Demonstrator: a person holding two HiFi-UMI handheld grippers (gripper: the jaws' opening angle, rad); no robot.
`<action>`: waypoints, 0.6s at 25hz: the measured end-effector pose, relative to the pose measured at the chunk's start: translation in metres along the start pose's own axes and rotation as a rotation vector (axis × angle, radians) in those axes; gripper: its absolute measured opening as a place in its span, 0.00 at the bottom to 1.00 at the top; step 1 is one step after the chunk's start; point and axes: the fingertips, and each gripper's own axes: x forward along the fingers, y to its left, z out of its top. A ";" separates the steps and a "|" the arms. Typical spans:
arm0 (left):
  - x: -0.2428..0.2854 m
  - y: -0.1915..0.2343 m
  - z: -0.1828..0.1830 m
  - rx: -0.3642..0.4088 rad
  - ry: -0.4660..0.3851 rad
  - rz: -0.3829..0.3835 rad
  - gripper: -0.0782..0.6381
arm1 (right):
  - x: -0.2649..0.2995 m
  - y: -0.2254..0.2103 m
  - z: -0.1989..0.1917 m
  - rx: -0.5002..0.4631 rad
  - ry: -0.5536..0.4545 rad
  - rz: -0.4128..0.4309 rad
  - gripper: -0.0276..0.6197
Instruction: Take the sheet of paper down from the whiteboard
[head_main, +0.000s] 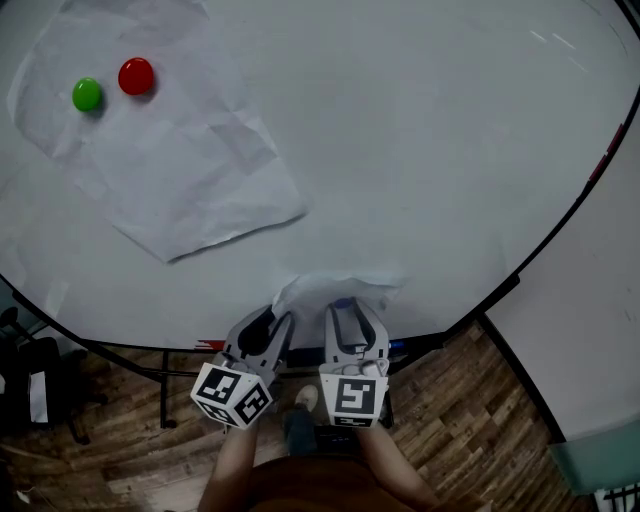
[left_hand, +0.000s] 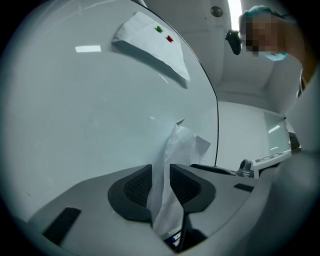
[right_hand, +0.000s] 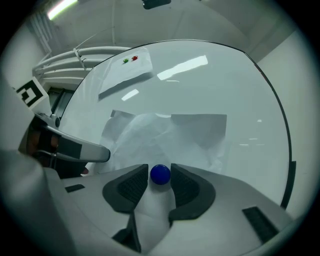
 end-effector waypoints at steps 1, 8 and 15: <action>0.000 0.001 0.000 -0.001 0.000 0.003 0.28 | 0.000 0.000 -0.001 -0.012 0.001 -0.005 0.26; 0.000 0.006 0.000 -0.007 -0.003 0.020 0.23 | 0.003 0.001 -0.001 -0.075 -0.048 -0.050 0.24; 0.003 0.005 0.001 0.026 0.005 0.040 0.15 | 0.002 -0.001 -0.002 -0.087 -0.016 -0.046 0.25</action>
